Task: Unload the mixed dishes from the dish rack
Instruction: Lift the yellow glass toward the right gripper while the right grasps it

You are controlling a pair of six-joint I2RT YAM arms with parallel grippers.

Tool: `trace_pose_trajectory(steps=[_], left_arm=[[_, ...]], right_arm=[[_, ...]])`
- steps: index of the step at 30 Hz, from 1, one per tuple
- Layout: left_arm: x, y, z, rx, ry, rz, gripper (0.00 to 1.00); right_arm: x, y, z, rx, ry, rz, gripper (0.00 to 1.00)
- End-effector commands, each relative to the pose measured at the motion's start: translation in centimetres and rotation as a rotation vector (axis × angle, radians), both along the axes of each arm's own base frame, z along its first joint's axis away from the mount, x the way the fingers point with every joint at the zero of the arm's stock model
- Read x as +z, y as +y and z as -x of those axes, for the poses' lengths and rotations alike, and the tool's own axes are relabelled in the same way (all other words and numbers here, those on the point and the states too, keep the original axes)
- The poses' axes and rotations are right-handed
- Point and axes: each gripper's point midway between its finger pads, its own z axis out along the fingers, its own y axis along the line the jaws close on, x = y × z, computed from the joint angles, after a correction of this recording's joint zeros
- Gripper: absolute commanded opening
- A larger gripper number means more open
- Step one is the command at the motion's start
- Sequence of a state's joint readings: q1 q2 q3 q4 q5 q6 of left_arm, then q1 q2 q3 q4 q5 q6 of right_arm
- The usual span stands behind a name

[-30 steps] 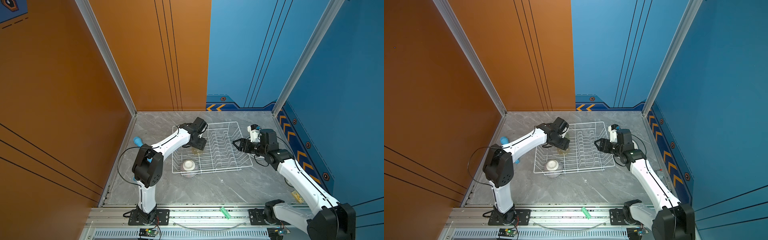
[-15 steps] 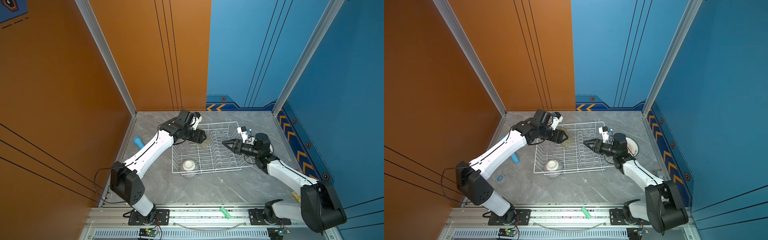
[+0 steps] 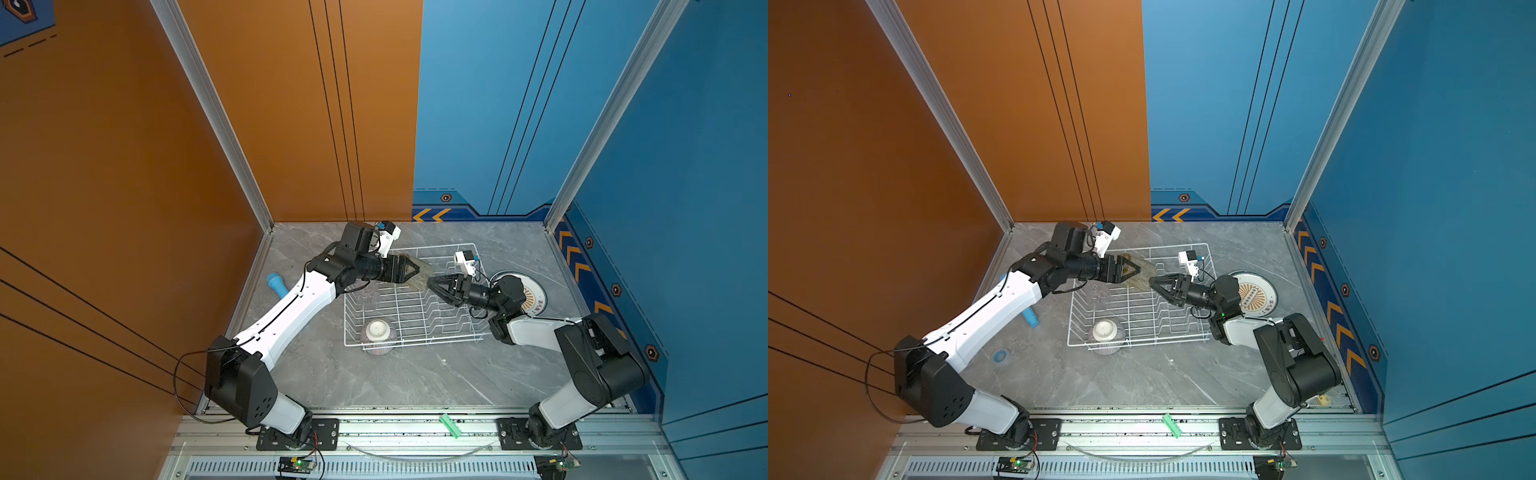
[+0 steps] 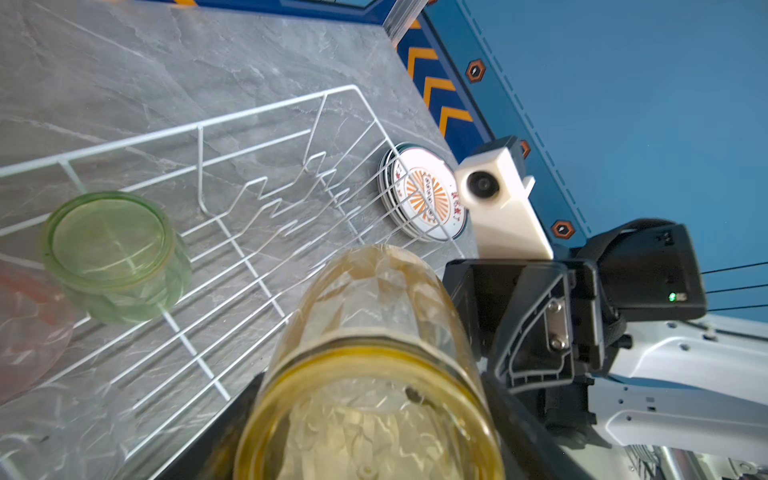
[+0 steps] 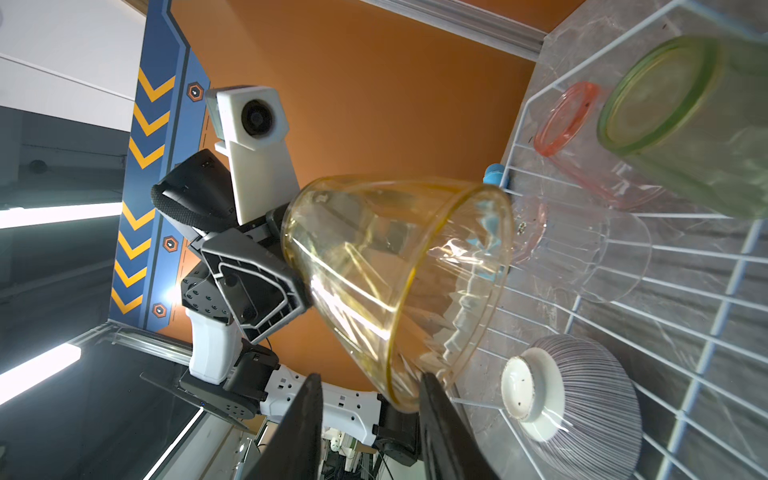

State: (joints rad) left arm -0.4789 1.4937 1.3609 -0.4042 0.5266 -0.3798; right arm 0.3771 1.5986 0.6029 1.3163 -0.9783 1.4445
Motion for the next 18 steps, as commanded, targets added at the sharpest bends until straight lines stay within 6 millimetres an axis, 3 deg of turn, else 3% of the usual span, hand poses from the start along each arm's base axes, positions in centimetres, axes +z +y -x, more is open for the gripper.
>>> trace_pose_trajectory(steps=[1,9,11,18], left_arm=[[2.7,-0.8,0.3,-0.042,-0.046,0.115,0.49],[1.8,-1.6,0.5,-0.065,0.0,0.175,0.49],[2.3,-1.9,0.3,-0.074,-0.022,0.206,0.49],[2.1,-1.7,0.4,-0.073,-0.019,0.202,0.49]], right_arm=[[2.7,0.5,0.8,0.038,-0.088,-0.054,0.37],[5.7,0.8,0.8,0.034,-0.18,-0.084,0.35],[6.3,0.7,0.5,0.024,-0.196,-0.092,0.34],[7.3,0.3,-0.5,-0.013,-0.208,-0.11,0.12]])
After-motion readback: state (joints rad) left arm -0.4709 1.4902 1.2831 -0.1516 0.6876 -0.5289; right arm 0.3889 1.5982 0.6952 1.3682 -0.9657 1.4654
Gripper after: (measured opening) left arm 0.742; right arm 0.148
